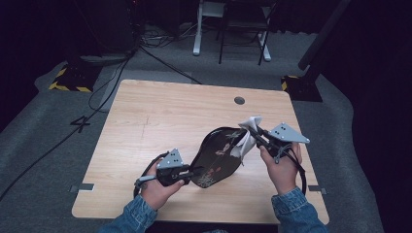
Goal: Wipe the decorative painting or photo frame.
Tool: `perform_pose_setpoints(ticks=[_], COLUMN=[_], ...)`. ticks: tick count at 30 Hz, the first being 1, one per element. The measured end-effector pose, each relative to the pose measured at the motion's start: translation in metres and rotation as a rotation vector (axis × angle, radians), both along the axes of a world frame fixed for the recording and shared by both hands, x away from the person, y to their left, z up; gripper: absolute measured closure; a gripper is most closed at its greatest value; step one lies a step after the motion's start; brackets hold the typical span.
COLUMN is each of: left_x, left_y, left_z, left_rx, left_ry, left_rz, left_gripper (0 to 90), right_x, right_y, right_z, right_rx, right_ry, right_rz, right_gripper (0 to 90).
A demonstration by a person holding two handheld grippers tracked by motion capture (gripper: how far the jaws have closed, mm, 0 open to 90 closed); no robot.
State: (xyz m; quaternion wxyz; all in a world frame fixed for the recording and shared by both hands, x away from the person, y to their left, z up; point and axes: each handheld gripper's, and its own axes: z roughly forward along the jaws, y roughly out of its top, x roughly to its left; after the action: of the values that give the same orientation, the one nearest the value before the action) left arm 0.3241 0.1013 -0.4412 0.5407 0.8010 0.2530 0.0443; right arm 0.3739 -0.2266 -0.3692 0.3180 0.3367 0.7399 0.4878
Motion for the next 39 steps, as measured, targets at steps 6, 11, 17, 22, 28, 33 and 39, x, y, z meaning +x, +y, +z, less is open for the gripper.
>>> perform_pose_setpoints(ticks=[6,11,17,22,28,33,39], left_x=[0.0,0.0,0.0,0.0,0.0,0.0,0.0], left_y=[0.0,0.0,0.0,-0.001,-0.001,-0.001,-0.001], left_z=[0.0,0.0,0.0,0.0,0.0,0.0,0.0], left_rx=[0.001,0.0,0.001,0.002,0.003,0.002,0.003], left_ry=[-0.002,-0.004,-0.003,-0.004,-0.005,-0.005,-0.004], left_rz=[-0.001,-0.003,-0.003,-0.004,-0.008,-0.009,-0.008], left_gripper=[80.1,80.1,80.1,80.1,80.1,80.1,80.0], right_x=[-0.001,-0.006,-0.017,-0.025,-0.024,-0.024,-0.024], right_y=[-0.002,-0.012,-0.02,-0.012,-0.008,-0.01,-0.01], right_z=[-0.006,-0.011,-0.008,-0.009,-0.013,-0.018,-0.025], right_rx=[-0.011,-0.026,-0.039,-0.076,-0.093,-0.082,-0.089], right_ry=[0.014,0.032,0.025,0.022,0.033,0.059,0.087], right_rz=[-0.004,-0.021,-0.02,0.033,0.065,0.089,0.111], right_gripper=[81.4,81.4,81.4,81.5,81.5,81.6,81.6])
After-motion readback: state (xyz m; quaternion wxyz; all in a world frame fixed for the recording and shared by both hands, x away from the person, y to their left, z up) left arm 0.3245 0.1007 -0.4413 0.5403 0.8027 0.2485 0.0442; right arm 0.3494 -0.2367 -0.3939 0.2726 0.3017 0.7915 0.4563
